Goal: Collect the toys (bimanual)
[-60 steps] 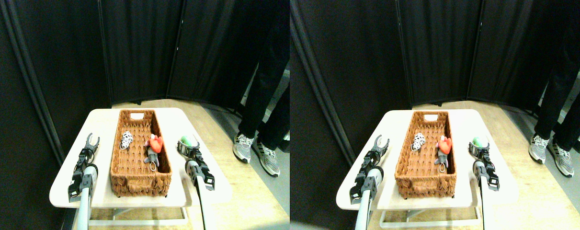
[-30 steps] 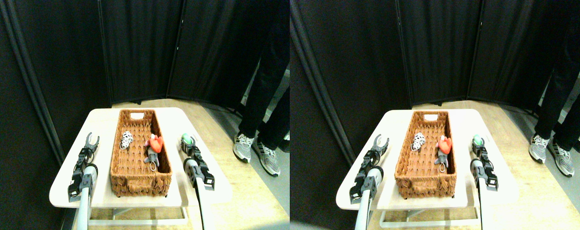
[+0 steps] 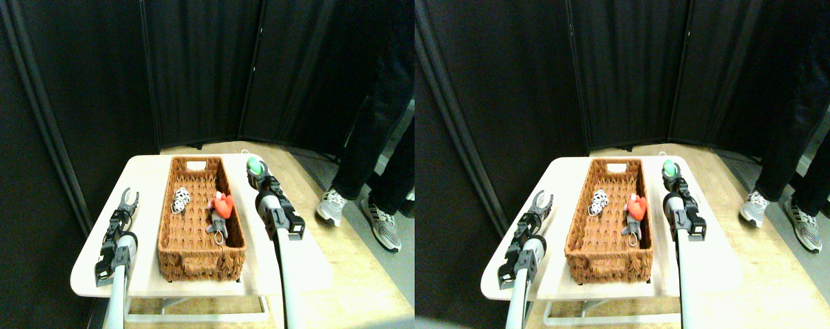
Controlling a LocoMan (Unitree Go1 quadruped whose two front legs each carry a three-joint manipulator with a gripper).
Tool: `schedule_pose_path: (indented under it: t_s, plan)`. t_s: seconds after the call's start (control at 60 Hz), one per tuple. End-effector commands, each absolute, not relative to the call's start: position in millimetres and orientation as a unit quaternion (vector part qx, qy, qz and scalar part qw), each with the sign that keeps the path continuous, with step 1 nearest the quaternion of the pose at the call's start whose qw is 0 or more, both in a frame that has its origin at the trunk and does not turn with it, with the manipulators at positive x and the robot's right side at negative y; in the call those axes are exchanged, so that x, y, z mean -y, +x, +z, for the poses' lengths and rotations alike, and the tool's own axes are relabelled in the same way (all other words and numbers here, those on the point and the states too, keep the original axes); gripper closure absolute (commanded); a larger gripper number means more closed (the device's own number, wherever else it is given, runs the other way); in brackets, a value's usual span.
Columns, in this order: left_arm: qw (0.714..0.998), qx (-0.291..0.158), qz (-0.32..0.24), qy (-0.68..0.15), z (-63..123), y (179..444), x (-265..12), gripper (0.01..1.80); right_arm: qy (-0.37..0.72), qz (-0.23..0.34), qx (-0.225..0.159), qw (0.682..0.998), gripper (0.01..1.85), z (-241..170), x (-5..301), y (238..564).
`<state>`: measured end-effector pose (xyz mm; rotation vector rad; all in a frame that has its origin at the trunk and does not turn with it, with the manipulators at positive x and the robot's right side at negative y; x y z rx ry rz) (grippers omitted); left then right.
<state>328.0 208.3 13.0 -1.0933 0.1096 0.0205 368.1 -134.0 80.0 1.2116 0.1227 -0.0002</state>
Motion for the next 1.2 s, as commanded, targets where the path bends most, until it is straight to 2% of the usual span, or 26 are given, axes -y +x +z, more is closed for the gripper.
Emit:
schedule_pose_path:
  t_s: [0.017, 0.333, 0.617, 0.717, 0.833, 0.917, 1.067, 1.2]
  plan:
    - [0.854, -0.03, -0.005, -0.52, 21.7, 328.4, -206.2, 1.69, 0.573, 0.04, -0.039, 0.817, 1.85, 98.0, 118.8, 369.6]
    - [0.85, -0.021, -0.014, -0.527, 20.4, 321.0, -210.6, 1.7, 0.565, 0.079, -0.061, 0.819, 1.85, 109.1, 76.8, 368.0]
    - [0.853, -0.008, -0.01, -0.521, 20.2, 314.2, -213.6, 1.7, 0.583, 0.127, -0.099, 0.797, 1.85, 104.7, 38.1, 362.2]
    - [0.848, -0.008, -0.009, -0.53, 20.3, 312.9, -213.5, 1.7, 0.591, 0.124, -0.113, 0.789, 1.85, 100.2, 30.0, 362.2]
    - [0.848, -0.007, -0.016, -0.53, 20.1, 312.8, -213.9, 1.71, 0.573, 0.136, -0.128, 0.798, 1.85, 96.9, 29.8, 362.7]
    - [0.848, -0.006, -0.012, -0.529, 20.2, 311.6, -214.3, 1.69, 0.56, 0.131, -0.143, 0.805, 1.46, 96.4, 36.7, 363.0]
    - [0.846, -0.01, -0.016, -0.532, 20.4, 312.0, -215.0, 1.69, 0.571, 0.112, -0.156, 0.798, 1.25, 95.2, 47.0, 363.1]
    - [0.853, -0.01, -0.016, -0.522, 20.7, 312.4, -213.9, 1.68, 0.586, 0.099, -0.154, 0.789, 0.95, 92.1, 56.5, 362.6]
